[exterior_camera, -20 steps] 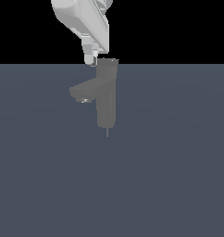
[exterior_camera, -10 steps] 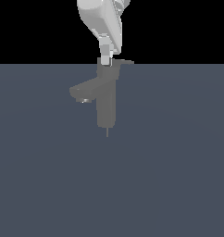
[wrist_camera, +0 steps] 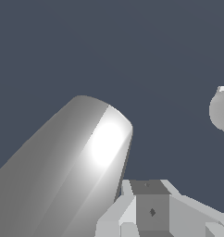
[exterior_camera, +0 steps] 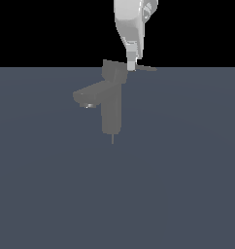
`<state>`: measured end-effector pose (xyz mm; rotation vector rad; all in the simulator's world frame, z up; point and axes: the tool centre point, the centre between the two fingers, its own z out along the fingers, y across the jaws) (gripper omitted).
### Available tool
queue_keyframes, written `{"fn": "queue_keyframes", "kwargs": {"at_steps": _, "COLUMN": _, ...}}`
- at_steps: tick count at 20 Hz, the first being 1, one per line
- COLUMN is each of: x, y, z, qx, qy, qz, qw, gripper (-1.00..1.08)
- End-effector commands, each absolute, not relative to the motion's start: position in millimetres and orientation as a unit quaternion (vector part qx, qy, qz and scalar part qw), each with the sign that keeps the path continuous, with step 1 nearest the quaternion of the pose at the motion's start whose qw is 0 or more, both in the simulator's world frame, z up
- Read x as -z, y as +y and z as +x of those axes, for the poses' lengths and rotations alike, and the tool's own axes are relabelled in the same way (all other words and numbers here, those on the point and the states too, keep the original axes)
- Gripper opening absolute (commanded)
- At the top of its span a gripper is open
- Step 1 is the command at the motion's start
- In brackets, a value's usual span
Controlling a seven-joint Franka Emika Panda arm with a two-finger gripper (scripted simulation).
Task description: Turn on the faucet by rotating a designated handle.
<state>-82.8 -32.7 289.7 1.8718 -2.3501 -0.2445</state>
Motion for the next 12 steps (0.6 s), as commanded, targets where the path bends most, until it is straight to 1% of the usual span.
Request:
{"fn": "queue_keyframes", "kwargs": {"at_steps": 1, "x": -288, "y": -51, "z": -75, "qx": 0.078, "qy": -0.783, "qz": 0.614, "qw": 0.061, "gripper": -1.00}}
{"fn": "queue_keyframes", "kwargs": {"at_steps": 12, "x": -284, "y": -91, "z": -57, "qx": 0.078, "qy": -0.786, "qz": 0.610, "qw": 0.060, "gripper": -1.00}}
